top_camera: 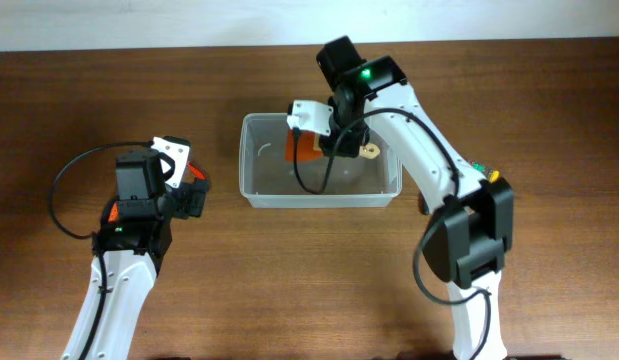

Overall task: Pack container
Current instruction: 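Carry the scraper into the container and release it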

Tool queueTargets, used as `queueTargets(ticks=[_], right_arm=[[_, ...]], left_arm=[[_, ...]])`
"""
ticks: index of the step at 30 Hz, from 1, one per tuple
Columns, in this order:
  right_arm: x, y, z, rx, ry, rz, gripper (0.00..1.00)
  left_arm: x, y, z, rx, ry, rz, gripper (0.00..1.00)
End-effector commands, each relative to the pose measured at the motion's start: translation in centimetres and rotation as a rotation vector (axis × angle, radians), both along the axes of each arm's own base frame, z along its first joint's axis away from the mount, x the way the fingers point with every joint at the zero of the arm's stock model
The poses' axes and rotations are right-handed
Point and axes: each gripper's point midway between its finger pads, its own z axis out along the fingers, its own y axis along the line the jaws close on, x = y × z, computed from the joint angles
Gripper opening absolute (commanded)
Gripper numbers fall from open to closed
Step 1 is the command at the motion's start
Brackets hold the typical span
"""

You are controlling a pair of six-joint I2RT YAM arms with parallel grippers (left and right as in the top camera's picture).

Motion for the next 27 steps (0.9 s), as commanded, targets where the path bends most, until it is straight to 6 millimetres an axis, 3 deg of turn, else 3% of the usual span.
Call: queueTargets(ticks=[1,3,5,8,14,16,19,20,22,24,27], right_arm=[[2.1,-1.3,-1.8,-0.001,-0.039,0.052,0.04],[3.3,-2.2,-3.0,0.005,-0.041,0.025,0.05],[3.3,-2.2,-3.0,0.017,-0.035,0.023,0.33],[3.3,-1.9,-1.8,0.029,-0.045,-0.003,0.43],[1.3,-1.4,5.0,0.056,-0.042,-0.151,0.59],[1.0,-1.8,6.7,0.062,-0.049,-0.203,0.60],[1.1,-3.4,10.0,0.083,-0.071,-0.393,0.36],[1.2,-4.1,11.1,0.109,-0.068,-0.476,0.35],[2.2,-6.4,12.6,0.164,-0.062,-0.669,0.44],[3.1,-9.1,12.9,0.201,-0.040,-0.851,0.44],[4.1,-17.1,11.9,0.252,0.053,-1.298,0.53]], left_arm=[[0.4,0.4,0.8,0.014,-0.015,0.003,0.99],[0.4,0.4,0.8,0.014,-0.015,0.003,0.99],[0.4,0.4,0.8,0.014,-0.015,0.003,0.99],[0.4,0.4,0.8,0.014,-0.015,0.003,0.99],[0.4,0.4,0.8,0.014,-0.015,0.003,0.99],[0.4,0.4,0.8,0.014,-0.015,0.003,0.99],[0.4,0.4,0.8,0.014,-0.015,0.003,0.99],[0.4,0.4,0.8,0.014,-0.015,0.003,0.99],[0.4,0.4,0.8,0.014,-0.015,0.003,0.99],[0.4,0.4,0.8,0.014,-0.015,0.003,0.99],[0.4,0.4,0.8,0.014,-0.015,0.003,0.99]])
